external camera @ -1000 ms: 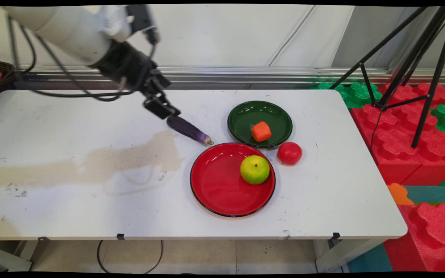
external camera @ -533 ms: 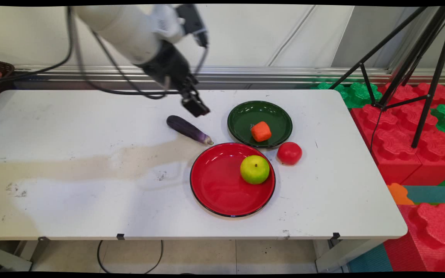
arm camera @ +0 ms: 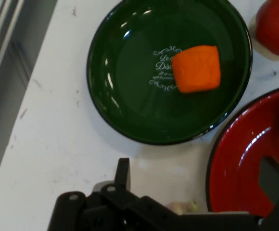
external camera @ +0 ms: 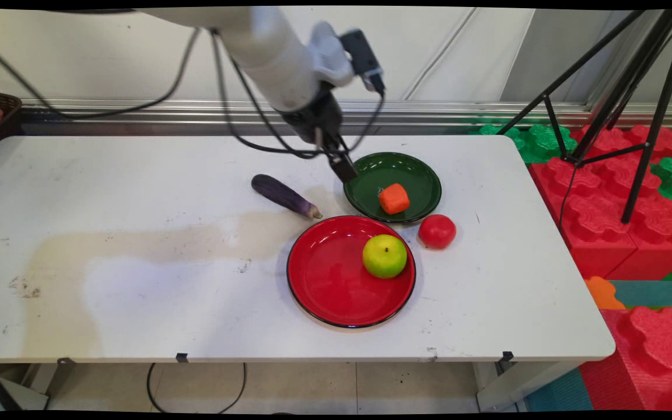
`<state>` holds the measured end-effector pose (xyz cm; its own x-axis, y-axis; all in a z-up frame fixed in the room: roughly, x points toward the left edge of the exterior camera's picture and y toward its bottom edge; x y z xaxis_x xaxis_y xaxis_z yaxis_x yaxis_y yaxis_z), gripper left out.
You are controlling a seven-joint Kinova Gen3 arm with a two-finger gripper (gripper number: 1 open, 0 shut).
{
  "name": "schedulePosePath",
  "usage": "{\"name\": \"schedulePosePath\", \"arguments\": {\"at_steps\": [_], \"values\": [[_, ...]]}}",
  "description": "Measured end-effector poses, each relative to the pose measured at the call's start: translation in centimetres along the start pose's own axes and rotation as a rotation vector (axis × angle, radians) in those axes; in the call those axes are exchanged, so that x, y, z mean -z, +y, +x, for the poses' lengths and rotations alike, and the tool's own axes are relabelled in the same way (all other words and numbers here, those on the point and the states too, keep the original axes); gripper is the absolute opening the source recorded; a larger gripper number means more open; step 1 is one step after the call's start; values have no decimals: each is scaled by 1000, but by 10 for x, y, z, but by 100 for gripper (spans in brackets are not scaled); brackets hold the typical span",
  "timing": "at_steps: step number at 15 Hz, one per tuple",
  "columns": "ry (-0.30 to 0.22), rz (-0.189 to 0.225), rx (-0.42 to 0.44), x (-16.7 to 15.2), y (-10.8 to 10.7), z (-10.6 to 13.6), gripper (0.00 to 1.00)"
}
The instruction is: Pick up the mandarin from the green plate
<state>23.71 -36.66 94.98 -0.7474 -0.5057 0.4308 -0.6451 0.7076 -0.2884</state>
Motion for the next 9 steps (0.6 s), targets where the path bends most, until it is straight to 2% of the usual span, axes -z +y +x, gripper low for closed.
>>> {"name": "schedulePosePath", "arguments": {"at_steps": [4,9], "values": [[-26,-6,-18,-52,1,29,100],[-49,-28,-23,-101,2,47,100]]}}
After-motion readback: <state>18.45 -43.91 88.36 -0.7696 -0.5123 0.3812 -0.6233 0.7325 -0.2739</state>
